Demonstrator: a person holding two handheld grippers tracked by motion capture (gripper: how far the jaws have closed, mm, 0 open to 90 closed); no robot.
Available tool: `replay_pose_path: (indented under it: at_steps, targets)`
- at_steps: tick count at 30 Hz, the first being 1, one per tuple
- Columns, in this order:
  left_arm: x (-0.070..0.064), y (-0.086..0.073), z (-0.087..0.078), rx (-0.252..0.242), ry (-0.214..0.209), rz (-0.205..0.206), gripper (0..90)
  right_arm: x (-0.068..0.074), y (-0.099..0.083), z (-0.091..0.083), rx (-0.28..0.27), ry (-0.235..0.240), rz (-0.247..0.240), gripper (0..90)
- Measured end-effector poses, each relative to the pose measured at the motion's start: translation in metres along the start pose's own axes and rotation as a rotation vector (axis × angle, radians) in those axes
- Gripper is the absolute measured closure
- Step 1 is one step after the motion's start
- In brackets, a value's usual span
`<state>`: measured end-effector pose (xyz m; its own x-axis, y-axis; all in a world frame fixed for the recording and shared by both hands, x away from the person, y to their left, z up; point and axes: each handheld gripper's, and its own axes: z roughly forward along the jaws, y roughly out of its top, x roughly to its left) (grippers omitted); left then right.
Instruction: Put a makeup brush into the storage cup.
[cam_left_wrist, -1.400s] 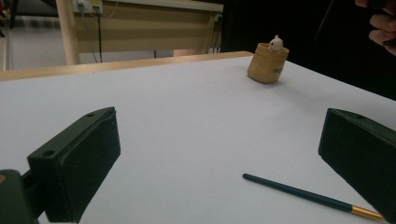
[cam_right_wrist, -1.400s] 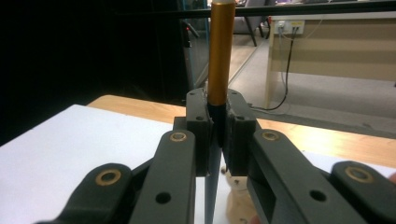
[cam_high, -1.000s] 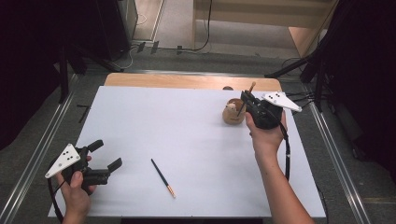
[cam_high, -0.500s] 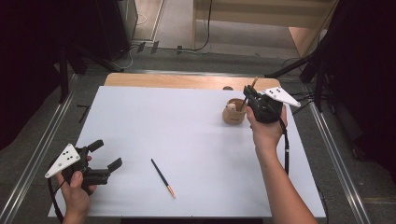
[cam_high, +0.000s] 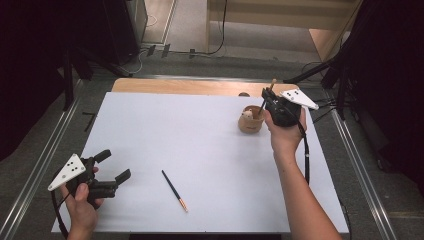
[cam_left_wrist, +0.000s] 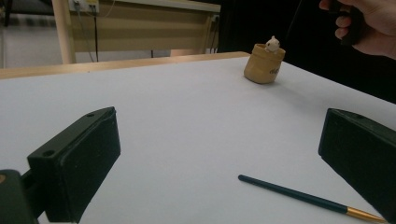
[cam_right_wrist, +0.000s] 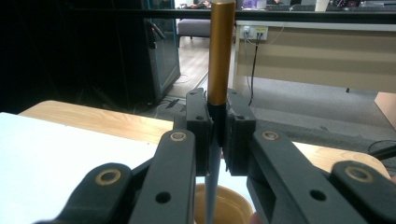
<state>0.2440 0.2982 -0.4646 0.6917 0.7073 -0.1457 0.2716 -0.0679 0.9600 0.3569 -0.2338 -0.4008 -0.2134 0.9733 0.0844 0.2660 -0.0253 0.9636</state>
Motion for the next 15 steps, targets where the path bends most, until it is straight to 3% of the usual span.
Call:
replay_pose_path:
  at_steps: [15]
  targets:
    - [0.000,0.000,0.000,-0.006,-0.005,-0.006,0.0,-0.011,-0.022,0.017,0.044,-0.016,0.034,84.3]
